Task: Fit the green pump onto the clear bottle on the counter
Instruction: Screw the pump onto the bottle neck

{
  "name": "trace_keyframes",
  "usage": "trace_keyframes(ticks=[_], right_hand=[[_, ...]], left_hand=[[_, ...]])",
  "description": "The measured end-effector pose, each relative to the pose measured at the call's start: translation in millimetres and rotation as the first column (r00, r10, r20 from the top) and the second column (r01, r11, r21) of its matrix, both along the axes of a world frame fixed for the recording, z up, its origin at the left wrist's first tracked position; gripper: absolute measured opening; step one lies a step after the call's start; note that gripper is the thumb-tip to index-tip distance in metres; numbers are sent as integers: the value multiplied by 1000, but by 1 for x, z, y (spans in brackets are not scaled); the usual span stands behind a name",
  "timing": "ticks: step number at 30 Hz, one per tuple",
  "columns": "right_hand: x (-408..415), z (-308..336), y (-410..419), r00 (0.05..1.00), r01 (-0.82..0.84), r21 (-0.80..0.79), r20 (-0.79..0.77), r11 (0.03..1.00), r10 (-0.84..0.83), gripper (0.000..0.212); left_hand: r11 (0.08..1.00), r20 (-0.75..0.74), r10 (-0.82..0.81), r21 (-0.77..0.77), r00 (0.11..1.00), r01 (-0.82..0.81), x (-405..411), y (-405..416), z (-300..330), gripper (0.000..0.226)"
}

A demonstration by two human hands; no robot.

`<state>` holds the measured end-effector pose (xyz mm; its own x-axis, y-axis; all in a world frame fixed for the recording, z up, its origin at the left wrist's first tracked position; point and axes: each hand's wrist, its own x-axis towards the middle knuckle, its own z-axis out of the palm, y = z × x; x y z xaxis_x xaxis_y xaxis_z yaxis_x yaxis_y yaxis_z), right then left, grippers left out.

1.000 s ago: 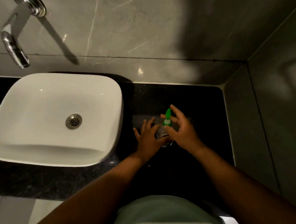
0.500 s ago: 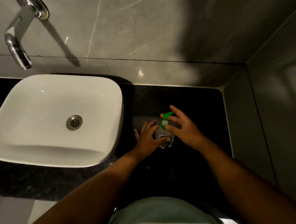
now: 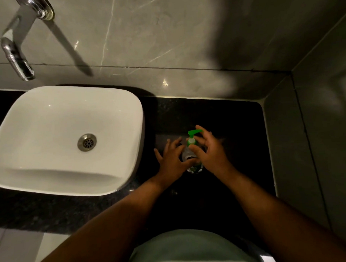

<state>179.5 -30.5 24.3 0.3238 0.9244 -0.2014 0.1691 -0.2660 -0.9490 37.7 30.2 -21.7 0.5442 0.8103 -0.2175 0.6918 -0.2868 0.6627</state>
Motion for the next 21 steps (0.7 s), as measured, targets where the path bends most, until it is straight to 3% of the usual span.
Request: trace_keyframes(ticks=[5,7,13,18,21], right_hand=[[-16,-8,-2,977,79,66,191,995,-90,63],[-19,-9,-2,961,113,89,245,990,-132,62],[-21,-4,3,942,220,127,228,967,-245,66],[-22,-3,0,917,296,42,269,954,-296,82],[-22,3,-5,917,313,32,249,949,-310,91]], left_hand=[[999,-36,-14,44,999,15,-4,-2,8,77],[998,-63,6,56,998,-2,-3,-4,11,65],[994,-82,81,73,993,-75,6,-6,17,49],[997,-100,20,76,995,-12,5,-3,11,54],[996,-32,-32,80,999,34,2,-1,10,61]])
